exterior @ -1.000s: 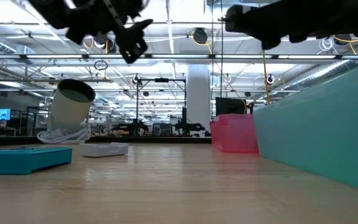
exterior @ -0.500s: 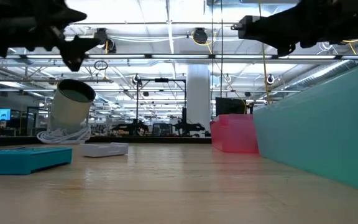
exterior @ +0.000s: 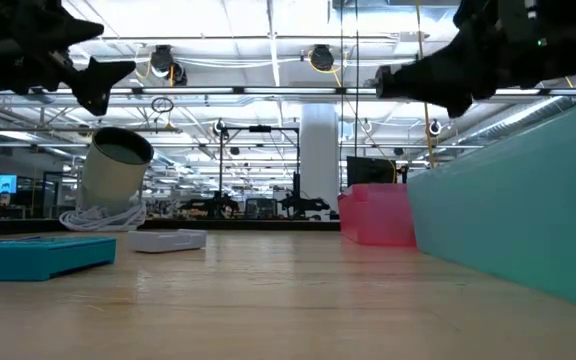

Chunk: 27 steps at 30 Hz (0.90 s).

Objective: Pick & Place Office items
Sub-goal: Put the black charger adapter into the red bin

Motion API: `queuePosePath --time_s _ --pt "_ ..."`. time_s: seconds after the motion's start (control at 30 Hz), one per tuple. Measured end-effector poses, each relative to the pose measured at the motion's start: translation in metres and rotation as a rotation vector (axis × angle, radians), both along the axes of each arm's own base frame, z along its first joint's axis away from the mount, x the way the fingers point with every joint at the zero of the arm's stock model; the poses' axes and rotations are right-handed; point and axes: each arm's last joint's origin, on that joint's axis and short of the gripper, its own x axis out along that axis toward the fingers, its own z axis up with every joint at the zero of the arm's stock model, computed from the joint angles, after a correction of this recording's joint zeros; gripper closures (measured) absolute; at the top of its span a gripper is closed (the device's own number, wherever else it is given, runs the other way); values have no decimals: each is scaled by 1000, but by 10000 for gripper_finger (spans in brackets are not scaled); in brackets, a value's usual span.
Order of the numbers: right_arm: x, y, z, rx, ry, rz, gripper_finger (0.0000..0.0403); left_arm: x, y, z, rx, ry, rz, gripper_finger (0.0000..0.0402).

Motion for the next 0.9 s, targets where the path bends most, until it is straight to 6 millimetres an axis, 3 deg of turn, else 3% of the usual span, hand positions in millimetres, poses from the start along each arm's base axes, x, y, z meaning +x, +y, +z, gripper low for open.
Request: queuePosePath --time_s 0.47,0.9 --pt "-17 -37 -38 147 71 -299 258 -3 11 -5 -41 39 377 148" --pt "-35 -58 -65 177 136 -526 258 -3 11 -5 24 41 404 131"
